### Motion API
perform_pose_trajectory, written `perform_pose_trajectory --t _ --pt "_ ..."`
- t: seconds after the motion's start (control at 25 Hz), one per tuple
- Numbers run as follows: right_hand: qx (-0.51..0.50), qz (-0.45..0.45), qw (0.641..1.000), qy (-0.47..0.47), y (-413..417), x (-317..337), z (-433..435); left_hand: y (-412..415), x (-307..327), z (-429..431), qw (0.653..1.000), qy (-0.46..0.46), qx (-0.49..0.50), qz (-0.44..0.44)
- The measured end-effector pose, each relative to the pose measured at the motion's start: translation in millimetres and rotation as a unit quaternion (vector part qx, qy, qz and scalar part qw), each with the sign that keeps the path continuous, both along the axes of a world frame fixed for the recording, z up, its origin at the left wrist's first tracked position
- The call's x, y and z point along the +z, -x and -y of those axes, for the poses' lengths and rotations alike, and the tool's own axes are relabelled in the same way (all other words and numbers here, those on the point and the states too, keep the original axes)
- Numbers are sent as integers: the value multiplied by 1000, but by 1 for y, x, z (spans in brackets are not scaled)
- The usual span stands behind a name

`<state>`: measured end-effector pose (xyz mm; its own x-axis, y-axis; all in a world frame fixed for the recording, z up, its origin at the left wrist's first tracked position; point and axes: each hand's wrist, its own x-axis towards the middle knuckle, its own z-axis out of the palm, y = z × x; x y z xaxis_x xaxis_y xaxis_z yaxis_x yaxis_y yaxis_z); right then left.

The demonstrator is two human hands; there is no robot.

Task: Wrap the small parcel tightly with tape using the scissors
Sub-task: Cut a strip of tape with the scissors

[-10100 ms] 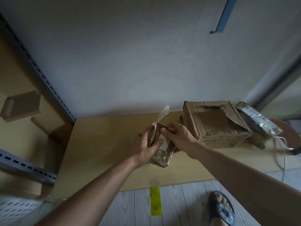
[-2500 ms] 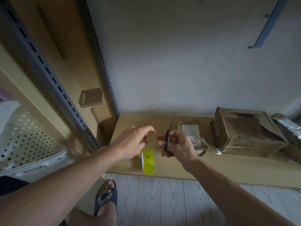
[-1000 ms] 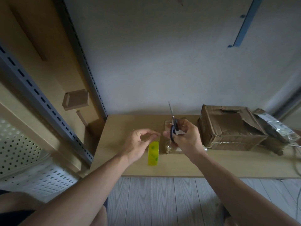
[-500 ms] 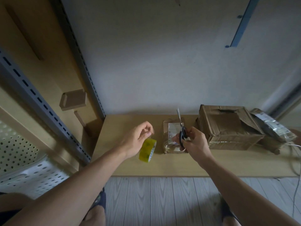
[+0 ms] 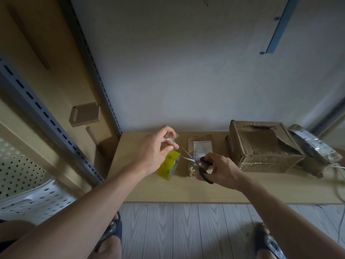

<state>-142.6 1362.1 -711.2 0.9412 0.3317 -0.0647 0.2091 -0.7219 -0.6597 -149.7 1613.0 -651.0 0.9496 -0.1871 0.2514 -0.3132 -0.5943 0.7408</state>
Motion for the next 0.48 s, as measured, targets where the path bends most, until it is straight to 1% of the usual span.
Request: perform_pose_trajectory --t 0.12,0.32,0.48 --pt "39 -6 998 55 -6 22 -5 -1 6 0 1000 8 4 -12" --pt "58 2 985 165 -8 57 -18 0 13 1 999 17 -13 -38" --pt "60 31 981 181 -11 64 -22 1 12 2 997 -4 -40 -59"
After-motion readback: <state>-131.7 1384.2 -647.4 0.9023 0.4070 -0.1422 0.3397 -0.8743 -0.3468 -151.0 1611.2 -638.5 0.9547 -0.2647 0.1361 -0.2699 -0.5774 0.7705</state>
